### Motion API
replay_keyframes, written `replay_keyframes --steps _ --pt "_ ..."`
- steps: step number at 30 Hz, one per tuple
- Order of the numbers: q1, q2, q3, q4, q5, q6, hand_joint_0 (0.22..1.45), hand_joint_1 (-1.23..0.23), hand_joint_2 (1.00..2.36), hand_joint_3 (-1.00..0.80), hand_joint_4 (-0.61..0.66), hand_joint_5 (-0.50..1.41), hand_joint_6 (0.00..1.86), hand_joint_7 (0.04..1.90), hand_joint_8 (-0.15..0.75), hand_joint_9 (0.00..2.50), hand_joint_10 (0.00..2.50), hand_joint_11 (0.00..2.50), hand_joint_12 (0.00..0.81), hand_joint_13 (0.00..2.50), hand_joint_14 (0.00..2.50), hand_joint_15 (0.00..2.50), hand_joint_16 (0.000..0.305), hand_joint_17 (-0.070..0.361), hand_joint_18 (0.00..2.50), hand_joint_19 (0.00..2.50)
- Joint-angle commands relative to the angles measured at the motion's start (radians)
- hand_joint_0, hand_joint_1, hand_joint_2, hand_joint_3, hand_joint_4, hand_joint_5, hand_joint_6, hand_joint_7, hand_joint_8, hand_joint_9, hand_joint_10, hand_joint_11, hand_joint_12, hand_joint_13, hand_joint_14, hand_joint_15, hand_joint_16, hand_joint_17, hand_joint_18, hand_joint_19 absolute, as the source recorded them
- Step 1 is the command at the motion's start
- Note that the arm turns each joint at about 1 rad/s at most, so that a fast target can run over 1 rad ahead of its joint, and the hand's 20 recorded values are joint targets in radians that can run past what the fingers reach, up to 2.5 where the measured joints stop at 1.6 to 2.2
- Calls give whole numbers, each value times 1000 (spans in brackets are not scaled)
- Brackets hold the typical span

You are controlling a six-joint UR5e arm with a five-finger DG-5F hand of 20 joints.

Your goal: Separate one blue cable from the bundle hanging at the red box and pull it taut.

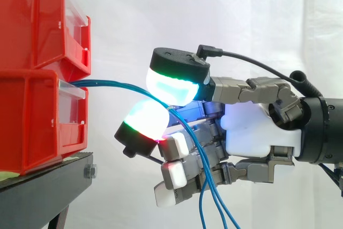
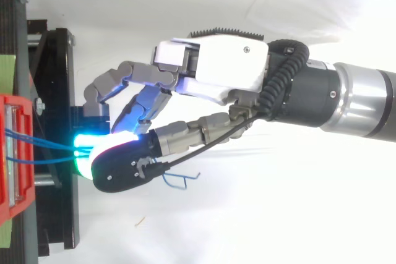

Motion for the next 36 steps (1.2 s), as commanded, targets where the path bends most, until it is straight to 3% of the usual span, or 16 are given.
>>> replay_keyframes --steps 1,8,15,21,27,31,36 --pt "1 0 0 0 -2 0 630 -766 1021 -134 94 -197 887 1007 342 993 19 945 363 1053 22 630 28 64 759 411" --pt "1 -1 1 -2 -4 0 711 -874 1018 -255 50 -207 905 1076 330 990 20 942 351 1048 22 633 28 64 779 406" --pt "-1 -1 0 0 1 -2 775 -877 1000 -494 72 -199 917 1132 326 1038 22 958 347 1060 23 637 28 62 798 416" --pt "-1 -1 0 0 2 -2 720 -851 1000 -500 116 -191 912 1130 326 1065 20 956 343 1070 22 645 27 61 808 417" --pt "-2 -1 0 -2 1 -2 574 -699 1000 -500 120 -169 893 1128 330 1111 20 947 348 1084 22 667 28 64 808 443" --pt "-2 -1 0 -3 -1 -2 598 -602 1000 -500 111 -166 883 1126 333 1128 21 942 349 1088 23 665 28 63 803 464" --pt "-2 -1 1 0 -1 0 660 -666 1005 -448 78 -169 895 1155 330 1103 21 962 355 1090 22 664 29 64 810 463"
